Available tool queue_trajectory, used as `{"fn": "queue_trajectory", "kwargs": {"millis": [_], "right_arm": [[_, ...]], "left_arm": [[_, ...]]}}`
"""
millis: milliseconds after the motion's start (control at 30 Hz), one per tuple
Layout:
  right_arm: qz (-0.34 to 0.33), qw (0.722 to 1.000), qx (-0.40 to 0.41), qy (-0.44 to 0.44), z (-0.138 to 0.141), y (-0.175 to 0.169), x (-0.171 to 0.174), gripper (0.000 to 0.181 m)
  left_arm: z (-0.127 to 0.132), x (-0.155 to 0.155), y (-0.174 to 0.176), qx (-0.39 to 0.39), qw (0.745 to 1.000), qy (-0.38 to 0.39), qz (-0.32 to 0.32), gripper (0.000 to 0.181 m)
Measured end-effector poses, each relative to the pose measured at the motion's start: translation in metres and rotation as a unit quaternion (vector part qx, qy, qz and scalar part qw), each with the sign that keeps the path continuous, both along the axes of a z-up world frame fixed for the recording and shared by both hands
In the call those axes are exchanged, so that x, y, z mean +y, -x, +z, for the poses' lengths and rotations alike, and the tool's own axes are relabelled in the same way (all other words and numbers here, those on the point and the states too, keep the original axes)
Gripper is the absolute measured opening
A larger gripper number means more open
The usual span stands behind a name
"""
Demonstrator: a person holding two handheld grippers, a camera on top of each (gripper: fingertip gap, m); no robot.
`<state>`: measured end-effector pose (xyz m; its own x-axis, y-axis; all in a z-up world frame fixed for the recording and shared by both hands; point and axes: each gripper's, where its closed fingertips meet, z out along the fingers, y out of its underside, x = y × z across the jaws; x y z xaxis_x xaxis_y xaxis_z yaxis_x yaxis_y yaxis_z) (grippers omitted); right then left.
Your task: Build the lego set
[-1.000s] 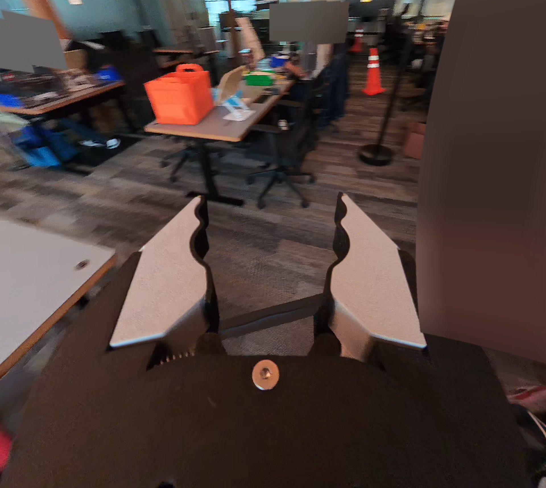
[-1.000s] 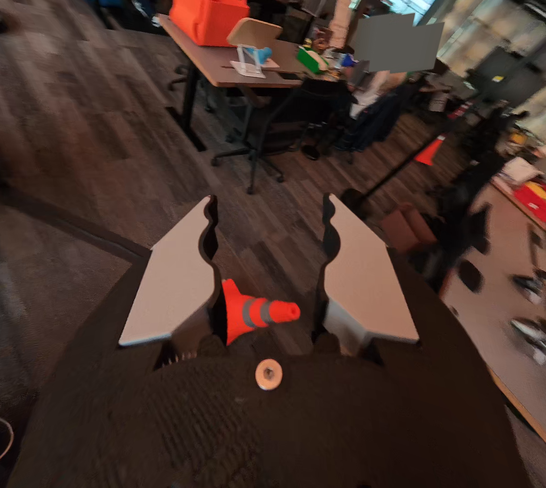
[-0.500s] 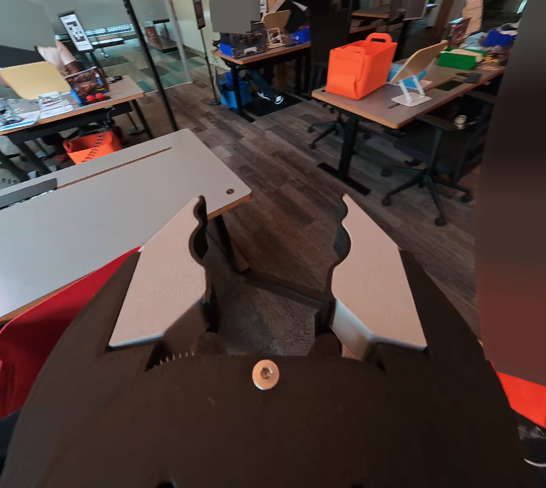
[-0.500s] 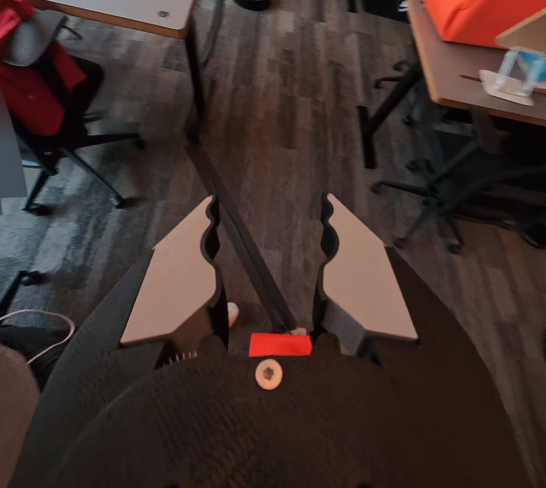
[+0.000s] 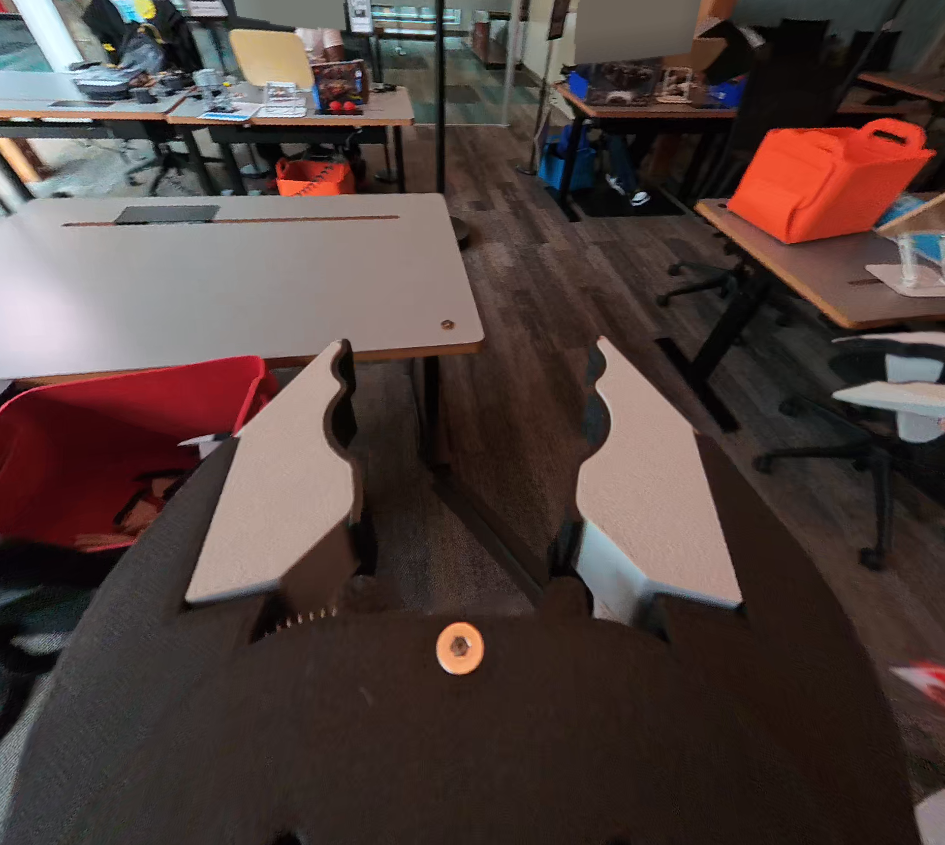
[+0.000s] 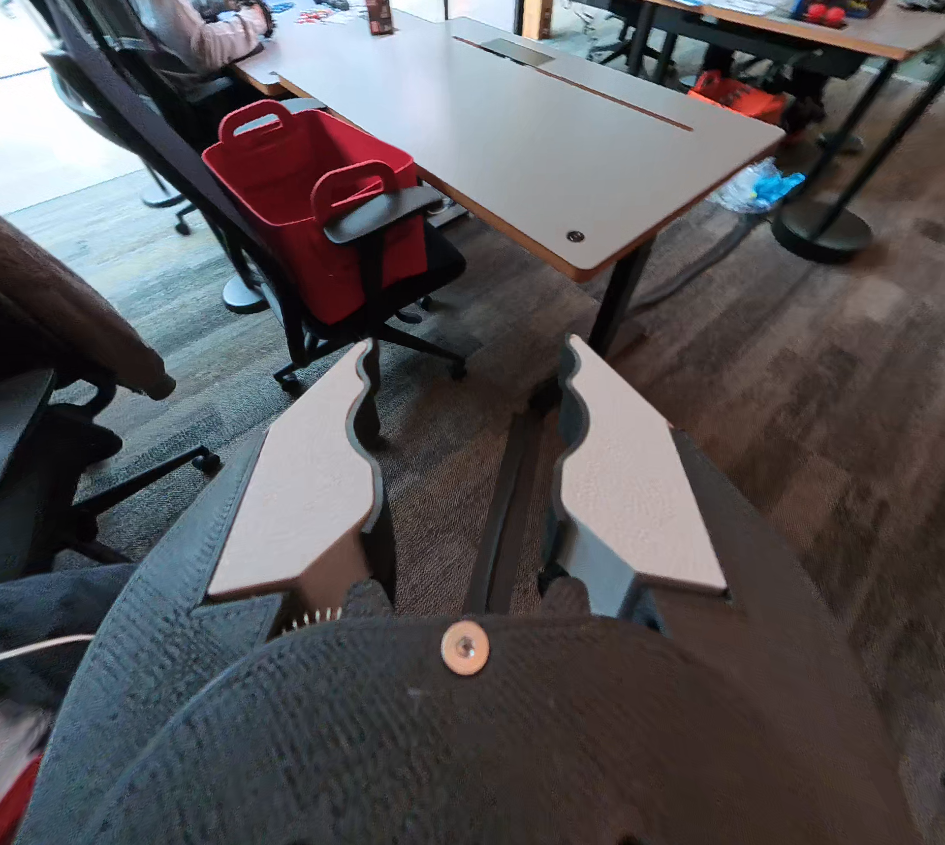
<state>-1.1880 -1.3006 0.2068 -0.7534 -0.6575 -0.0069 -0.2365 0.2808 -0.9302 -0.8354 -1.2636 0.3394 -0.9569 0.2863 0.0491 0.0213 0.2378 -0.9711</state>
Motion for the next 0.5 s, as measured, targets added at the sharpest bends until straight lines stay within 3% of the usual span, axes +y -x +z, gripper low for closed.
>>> {"fn": "queue_trajectory", "kwargs": {"millis": [133, 333, 500], "right_arm": [[0.086, 0.995, 0.035, 0.038, -0.012, -0.050, -0.067, 0.070], [0.253, 0.964, 0.079, 0.028, -0.034, -0.101, -0.131, 0.069], [0.403, 0.908, 0.108, 0.032, -0.047, -0.137, -0.164, 0.070]], "left_arm": [[-0.058, -0.010, -0.014, 0.026, 0.994, 0.019, 0.102, 0.088], [-0.155, -0.046, 0.005, 0.046, 0.971, 0.033, 0.230, 0.081], [-0.187, -0.035, 0.058, 0.092, 0.933, 0.032, 0.346, 0.079]]}}
